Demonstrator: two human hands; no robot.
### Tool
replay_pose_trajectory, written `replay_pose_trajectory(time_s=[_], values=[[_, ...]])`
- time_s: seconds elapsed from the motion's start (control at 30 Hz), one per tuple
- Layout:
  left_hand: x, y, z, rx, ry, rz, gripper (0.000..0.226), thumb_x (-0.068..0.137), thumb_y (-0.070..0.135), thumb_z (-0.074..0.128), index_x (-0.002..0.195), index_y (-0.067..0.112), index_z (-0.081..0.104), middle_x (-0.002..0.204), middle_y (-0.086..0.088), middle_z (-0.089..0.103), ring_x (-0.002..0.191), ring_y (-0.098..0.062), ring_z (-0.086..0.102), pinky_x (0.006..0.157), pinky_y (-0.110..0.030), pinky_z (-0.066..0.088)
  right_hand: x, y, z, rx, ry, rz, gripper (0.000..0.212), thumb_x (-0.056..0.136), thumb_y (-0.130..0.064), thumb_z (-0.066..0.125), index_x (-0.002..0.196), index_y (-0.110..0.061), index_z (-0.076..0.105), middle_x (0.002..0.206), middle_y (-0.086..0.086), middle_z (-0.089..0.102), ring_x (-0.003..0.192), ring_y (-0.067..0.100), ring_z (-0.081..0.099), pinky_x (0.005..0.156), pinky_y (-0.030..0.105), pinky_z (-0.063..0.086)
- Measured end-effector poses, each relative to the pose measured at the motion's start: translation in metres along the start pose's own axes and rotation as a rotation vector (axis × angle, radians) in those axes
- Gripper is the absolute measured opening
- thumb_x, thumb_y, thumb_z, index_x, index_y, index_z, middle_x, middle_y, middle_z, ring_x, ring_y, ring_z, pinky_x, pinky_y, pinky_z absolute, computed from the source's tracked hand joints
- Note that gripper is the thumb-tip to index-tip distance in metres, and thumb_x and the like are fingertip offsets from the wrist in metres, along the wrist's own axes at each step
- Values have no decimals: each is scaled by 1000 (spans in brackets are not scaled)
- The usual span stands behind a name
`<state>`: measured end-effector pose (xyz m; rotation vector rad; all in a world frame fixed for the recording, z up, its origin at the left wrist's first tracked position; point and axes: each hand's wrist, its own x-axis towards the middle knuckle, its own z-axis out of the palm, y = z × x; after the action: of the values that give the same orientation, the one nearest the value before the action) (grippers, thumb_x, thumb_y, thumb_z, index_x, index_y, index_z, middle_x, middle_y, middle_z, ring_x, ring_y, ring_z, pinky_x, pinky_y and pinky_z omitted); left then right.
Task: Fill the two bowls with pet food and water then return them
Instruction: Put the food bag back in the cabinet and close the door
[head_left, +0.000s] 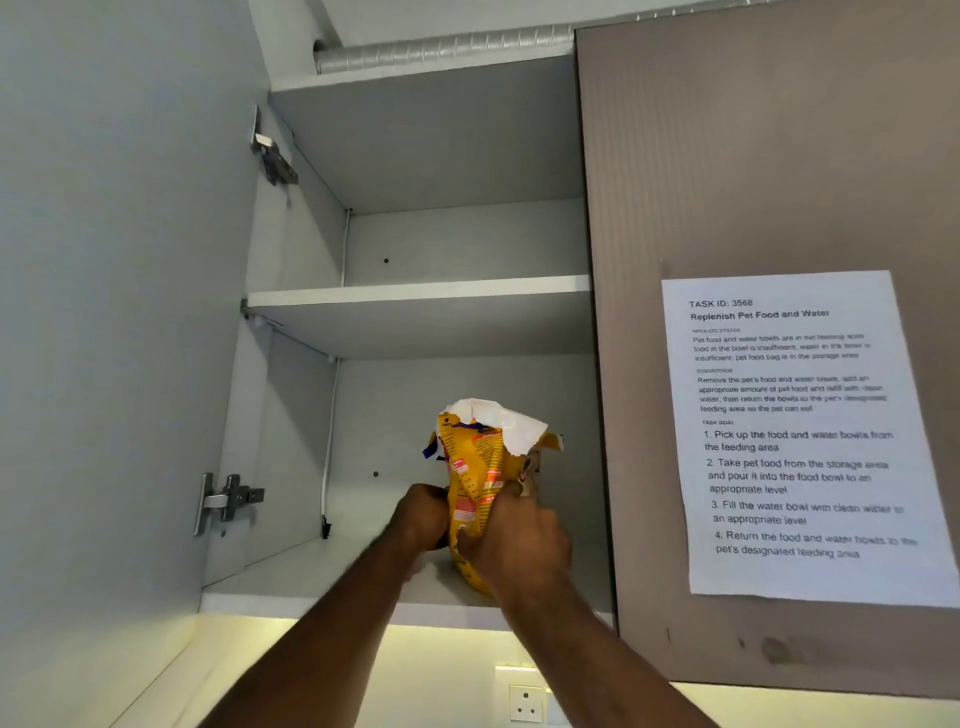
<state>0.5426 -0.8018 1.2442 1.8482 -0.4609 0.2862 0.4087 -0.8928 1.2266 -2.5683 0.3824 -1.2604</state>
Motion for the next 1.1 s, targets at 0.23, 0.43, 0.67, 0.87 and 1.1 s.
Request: replay_pose_trajectory(time_s=[0.23,0.43,0.67,0.87,1.1], values=[[6,-2,1,34,-14,-45,18,99,8,59,106,-3,71,113,-28,72,101,-39,74,86,-46,64,9,-2,12,-62,-12,30,56,96,-57,59,134,-15,52,120,6,70,107,27,71,85,37,58],[-28,-1,-10,49,-23,-22,23,102,9,53,117,-4,64,128,-36,62,114,-50,64,87,-47,56,-14,-1,2,-36,-46,52,78,91,-68,57,144,-14,40,125,8,69,112,32,70,88,38,56],[-118,10,-33,82,150,179,62,104,42,54,157,13,38,160,-12,45,145,-32,47,116,-42,39,-87,-8,-36,93,112,-53,74,96,-66,49,152,-22,32,142,2,61,116,26,69,92,36,59],[-222,-3,-51,66,306,374,53,102,22,61,150,4,47,155,-12,50,144,-27,47,113,-24,32,-146,-42,-82,170,221,-133,72,93,-67,53,147,-19,43,128,5,69,105,33,72,77,38,59],[-313,-44,-71,-39,442,124,55,100,32,65,146,6,52,152,-10,55,143,-24,49,118,-33,36,-201,-91,-134,271,262,-252,70,93,-64,58,145,-19,49,129,4,71,109,32,71,75,37,57]])
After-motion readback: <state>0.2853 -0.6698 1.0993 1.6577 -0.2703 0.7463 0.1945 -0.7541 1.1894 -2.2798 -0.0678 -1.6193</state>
